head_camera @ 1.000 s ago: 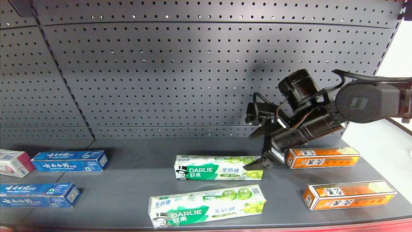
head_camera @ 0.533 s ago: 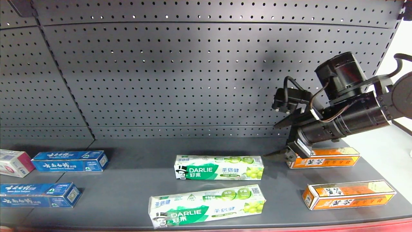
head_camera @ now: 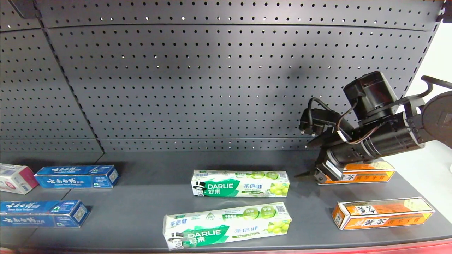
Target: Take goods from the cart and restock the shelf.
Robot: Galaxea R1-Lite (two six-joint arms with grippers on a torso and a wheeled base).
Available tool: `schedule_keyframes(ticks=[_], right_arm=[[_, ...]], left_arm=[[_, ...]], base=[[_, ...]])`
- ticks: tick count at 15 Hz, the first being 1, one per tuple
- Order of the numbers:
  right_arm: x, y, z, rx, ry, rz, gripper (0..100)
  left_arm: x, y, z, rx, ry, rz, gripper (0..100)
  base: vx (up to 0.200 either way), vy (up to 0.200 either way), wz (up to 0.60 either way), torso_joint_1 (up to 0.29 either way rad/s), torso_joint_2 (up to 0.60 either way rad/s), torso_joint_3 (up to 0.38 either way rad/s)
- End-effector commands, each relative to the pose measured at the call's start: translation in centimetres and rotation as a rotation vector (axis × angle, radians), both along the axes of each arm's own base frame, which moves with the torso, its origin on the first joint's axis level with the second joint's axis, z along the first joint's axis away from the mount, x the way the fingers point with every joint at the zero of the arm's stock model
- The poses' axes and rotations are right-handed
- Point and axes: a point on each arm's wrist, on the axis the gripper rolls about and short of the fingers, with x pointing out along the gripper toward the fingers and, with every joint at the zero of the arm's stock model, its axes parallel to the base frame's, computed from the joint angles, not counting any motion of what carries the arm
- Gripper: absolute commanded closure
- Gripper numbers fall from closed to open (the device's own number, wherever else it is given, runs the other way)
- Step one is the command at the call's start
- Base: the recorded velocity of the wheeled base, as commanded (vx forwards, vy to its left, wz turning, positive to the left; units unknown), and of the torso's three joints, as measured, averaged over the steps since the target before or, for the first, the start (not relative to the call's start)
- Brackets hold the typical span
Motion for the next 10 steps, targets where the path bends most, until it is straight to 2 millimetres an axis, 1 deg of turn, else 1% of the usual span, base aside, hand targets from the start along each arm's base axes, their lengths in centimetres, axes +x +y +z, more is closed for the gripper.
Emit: schedule_keyframes(ticks=[1,3,6,7,8,10], right_arm=[[0.3,-0.3,-0.6,-0.014,0.017,-0.015,0],[0.4,-0.3,-1.1,-0.019,0.029,-0.020,0],[1.6,0.7,-2.1,-0.014,0.024,-0.010,0],[1.7,0.8,-2.2,-0.014,0.025,-0.008,0],[1.9,1.5,-2.2,-0.009,0.019,0.003,0],[2.1,1.7,-2.4,-0.011,0.022,0.006,0]], left_arm=[[0.0,0.0,0.0,0.000,0.002,0.000,0],[0.0,0.0,0.0,0.000,0.002,0.000,0],[0.0,0.0,0.0,0.000,0.002,0.000,0],[0.0,0.0,0.0,0.000,0.003,0.000,0],[0.0,0.0,0.0,0.000,0.002,0.000,0],[0.0,0.0,0.0,0.000,0.002,0.000,0]], base=[[0.000,0.000,0.00,0.000,0.00,0.000],[0.000,0.000,0.00,0.000,0.00,0.000],[0.000,0.000,0.00,0.000,0.00,0.000],[0.000,0.000,0.00,0.000,0.00,0.000],[0.000,0.000,0.00,0.000,0.00,0.000],[0.000,0.000,0.00,0.000,0.00,0.000]])
